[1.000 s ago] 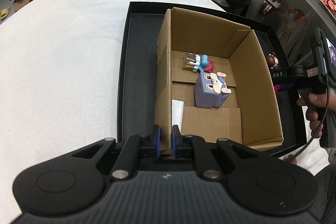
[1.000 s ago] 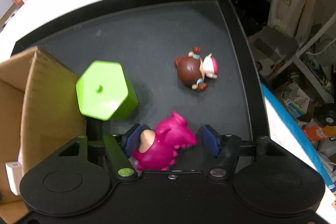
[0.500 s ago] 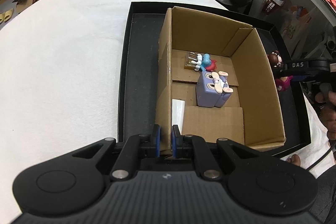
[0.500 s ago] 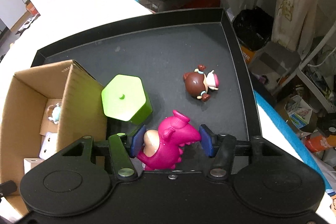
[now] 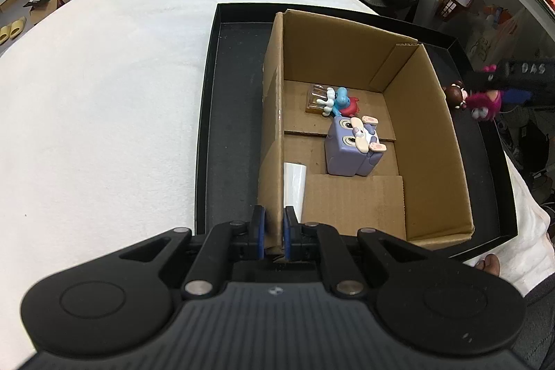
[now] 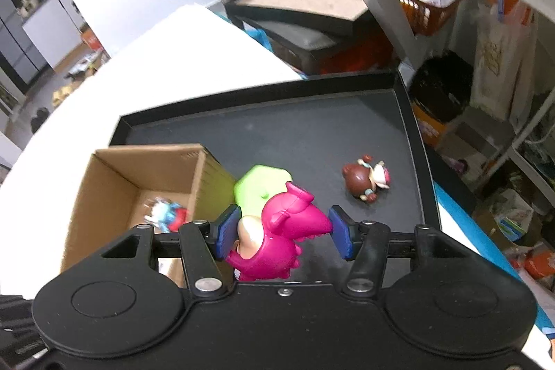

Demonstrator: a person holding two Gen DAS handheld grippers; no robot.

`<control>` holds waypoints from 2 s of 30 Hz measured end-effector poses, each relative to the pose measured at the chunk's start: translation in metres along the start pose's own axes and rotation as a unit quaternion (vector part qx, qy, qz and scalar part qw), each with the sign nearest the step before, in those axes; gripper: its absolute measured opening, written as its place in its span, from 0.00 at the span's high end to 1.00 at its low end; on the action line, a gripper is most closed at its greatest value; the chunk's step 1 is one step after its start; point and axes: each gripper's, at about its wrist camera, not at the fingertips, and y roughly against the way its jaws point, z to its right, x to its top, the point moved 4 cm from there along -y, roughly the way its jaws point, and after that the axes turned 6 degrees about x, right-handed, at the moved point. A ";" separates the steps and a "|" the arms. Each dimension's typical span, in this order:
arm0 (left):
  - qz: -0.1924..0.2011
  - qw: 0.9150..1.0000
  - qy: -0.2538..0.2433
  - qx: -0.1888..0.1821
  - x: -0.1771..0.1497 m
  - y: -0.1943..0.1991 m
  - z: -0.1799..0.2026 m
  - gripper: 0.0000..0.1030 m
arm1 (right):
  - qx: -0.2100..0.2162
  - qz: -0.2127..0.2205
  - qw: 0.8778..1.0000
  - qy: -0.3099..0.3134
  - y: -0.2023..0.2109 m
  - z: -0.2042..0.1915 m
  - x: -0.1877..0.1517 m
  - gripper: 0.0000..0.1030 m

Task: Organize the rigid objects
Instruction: 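Lift the pink dinosaur and carry it over the box, then open the right gripper to drop the pink dinosaur into the box, then move the right tool over the brown-haired girl figure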

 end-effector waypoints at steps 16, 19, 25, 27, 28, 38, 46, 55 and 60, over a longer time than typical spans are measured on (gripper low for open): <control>0.000 1.000 0.000 -0.011 0.000 0.000 -0.002 0.91 | 0.028 0.049 0.998 0.041 0.018 -0.046 0.014 0.47; -0.001 1.000 0.000 -0.014 0.000 0.000 -0.003 0.91 | 0.030 0.051 0.997 0.056 0.016 -0.057 0.013 0.47; 0.000 1.000 0.001 -0.019 0.000 0.001 -0.004 0.91 | 0.029 0.067 0.992 0.105 0.014 -0.084 0.012 0.47; 0.000 1.000 0.000 -0.020 0.000 0.000 -0.004 0.91 | 0.030 0.067 0.991 0.115 0.011 -0.090 0.012 0.47; 0.000 1.000 0.000 -0.020 0.000 0.001 -0.004 0.91 | 0.031 0.066 0.990 0.120 0.009 -0.093 0.011 0.47; -0.002 1.000 0.002 -0.027 0.001 0.000 -0.006 0.90 | 0.024 0.070 0.984 0.165 -0.006 -0.112 0.004 0.46; -0.003 1.000 0.004 -0.026 0.001 -0.001 -0.007 0.90 | -0.009 0.068 0.986 0.150 -0.005 -0.100 0.005 0.45; -0.003 1.000 0.002 -0.017 0.001 -0.001 -0.004 0.90 | -0.013 0.064 0.992 0.110 0.007 -0.070 0.009 0.44; -0.003 1.000 0.001 -0.010 0.001 -0.001 -0.002 0.90 | -0.010 0.063 0.995 0.082 0.017 -0.046 0.013 0.43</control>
